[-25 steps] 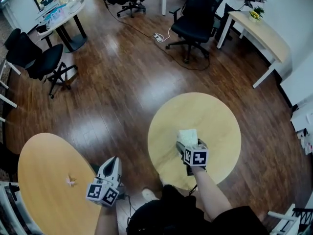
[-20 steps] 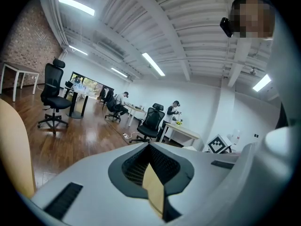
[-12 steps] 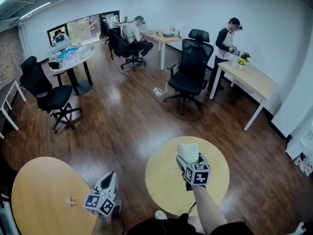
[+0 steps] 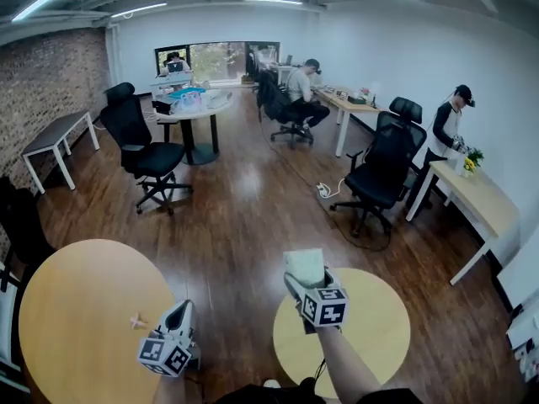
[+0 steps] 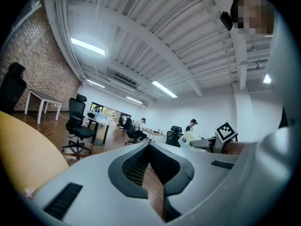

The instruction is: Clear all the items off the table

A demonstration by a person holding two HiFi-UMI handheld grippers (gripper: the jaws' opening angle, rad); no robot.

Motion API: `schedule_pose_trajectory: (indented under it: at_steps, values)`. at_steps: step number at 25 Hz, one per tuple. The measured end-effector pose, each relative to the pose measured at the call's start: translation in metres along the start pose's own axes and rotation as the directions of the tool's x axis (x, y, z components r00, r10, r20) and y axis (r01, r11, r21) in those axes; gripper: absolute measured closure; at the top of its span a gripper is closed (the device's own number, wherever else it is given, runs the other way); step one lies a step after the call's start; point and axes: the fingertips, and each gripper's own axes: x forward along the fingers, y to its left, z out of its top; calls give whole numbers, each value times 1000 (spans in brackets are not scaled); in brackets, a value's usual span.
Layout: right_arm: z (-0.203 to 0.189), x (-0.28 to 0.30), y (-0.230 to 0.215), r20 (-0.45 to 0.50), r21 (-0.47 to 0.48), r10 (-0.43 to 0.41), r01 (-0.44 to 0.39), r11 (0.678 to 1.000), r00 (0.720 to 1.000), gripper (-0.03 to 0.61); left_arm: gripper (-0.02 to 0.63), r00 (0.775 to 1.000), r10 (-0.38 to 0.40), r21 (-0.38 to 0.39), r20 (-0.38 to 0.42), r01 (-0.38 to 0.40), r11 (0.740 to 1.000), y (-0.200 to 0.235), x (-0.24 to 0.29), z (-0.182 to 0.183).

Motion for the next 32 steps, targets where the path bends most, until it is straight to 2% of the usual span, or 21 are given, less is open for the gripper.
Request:
schedule_pose_trajectory:
  at_steps: [2,4,5,7,9,16,17,21,27,29,32]
  values:
    - [2,22,34,-11,-33,84,-84,996,996,120,623,996,86,8,26,-87,996,22,-23,8]
    - [-4,42,74,-29,-58,188,-190,980,982,120,623,979,195,7,53,-195,981,44,-56,9]
    - [-8,51,98,-41,-67,253,-255,964,967,120,623,963,260,1,71,-261,965,55,-78,10]
    - [-13,61,153,-68,-90,381,-386,918,922,120,623,914,392,-21,109,-392,920,72,-126,17]
    - [-14,62,207,-92,-123,469,-477,870,878,120,623,866,481,-38,136,-480,876,86,-167,27]
    - [-38,49,366,-169,-210,636,-658,723,753,120,623,773,595,-26,220,-605,796,121,-273,55]
    - [-41,44,387,-176,-213,660,-683,699,730,120,623,752,613,-27,241,-627,779,126,-291,61]
    - [-44,16,471,-182,-237,749,-768,595,637,120,623,637,700,-87,322,-717,692,155,-370,85]
    - [-68,-10,574,-198,-233,825,-843,485,529,120,623,528,762,-59,375,-807,588,172,-466,104]
    - [-87,-17,608,-234,-227,839,-867,444,491,120,623,478,792,-65,379,-840,538,172,-501,108]
    - [-118,-34,662,-300,-228,857,-904,362,419,120,623,388,836,-93,387,-886,454,168,-559,105]
